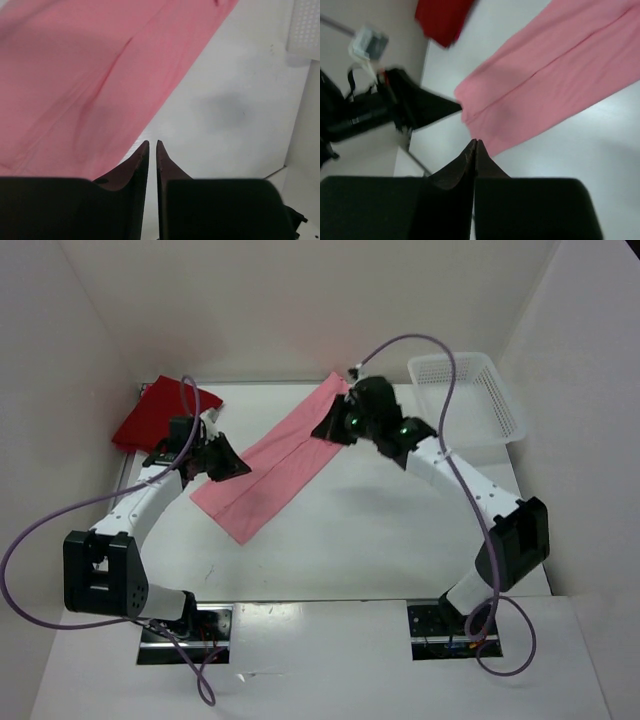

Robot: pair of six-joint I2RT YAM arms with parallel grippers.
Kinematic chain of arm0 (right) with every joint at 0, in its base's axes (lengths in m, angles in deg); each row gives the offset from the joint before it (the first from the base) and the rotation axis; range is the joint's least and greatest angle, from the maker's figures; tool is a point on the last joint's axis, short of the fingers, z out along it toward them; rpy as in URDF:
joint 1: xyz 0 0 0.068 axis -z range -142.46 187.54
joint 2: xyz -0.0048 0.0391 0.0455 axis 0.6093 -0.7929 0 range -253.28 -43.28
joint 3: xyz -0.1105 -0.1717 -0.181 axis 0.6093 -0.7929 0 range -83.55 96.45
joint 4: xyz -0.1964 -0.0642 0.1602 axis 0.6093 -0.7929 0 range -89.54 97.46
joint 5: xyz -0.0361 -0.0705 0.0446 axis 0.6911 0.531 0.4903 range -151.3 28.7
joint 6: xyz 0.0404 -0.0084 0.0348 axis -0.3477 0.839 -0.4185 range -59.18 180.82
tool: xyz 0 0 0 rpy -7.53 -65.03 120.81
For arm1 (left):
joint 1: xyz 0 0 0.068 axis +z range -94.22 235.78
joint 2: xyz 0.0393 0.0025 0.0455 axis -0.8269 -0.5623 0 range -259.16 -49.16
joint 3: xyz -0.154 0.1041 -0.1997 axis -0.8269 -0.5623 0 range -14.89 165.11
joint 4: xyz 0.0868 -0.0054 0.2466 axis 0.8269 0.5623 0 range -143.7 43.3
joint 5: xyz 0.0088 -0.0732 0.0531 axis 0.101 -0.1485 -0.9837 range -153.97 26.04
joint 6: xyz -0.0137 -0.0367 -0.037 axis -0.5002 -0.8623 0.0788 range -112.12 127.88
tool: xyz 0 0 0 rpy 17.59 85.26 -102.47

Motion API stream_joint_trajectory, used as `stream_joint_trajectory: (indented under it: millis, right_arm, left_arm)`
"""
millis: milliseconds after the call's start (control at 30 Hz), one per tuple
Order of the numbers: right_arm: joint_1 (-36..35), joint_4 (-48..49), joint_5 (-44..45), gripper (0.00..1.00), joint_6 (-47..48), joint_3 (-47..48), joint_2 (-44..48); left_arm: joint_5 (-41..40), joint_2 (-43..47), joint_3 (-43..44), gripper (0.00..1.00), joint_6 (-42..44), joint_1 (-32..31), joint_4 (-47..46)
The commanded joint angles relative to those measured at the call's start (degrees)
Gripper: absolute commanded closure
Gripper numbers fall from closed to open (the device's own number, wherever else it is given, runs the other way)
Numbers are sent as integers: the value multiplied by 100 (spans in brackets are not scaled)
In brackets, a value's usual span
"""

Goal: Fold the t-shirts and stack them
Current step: Rotate the tshirt 90 degrees

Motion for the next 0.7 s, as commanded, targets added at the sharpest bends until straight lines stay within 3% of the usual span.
stream_joint_trajectory:
  millis: [0, 133, 233, 567, 667]
  right_arm:
    - [-1026, 1256, -196, 100, -729, -1231, -426]
    - [-1801, 1994, 85, 68, -1415, -1522, -1059]
    - [-1925, 2359, 409, 55, -1803, -1611, -1358]
    - [-2259, 2683, 586, 50, -2954, -1339, -2729]
    - [-2259, 2431, 691, 64, -3008, -1005, -3072]
  left_arm:
    - [-96, -17, -112, 84, 328, 286, -114]
    - [-167, -17, -112, 85, 548, 628, 158]
    - [-220, -17, -112, 78, 610, 743, 211]
    - [-220, 36, -331, 68, 610, 744, 158]
    - [-272, -16, -331, 68, 672, 744, 158]
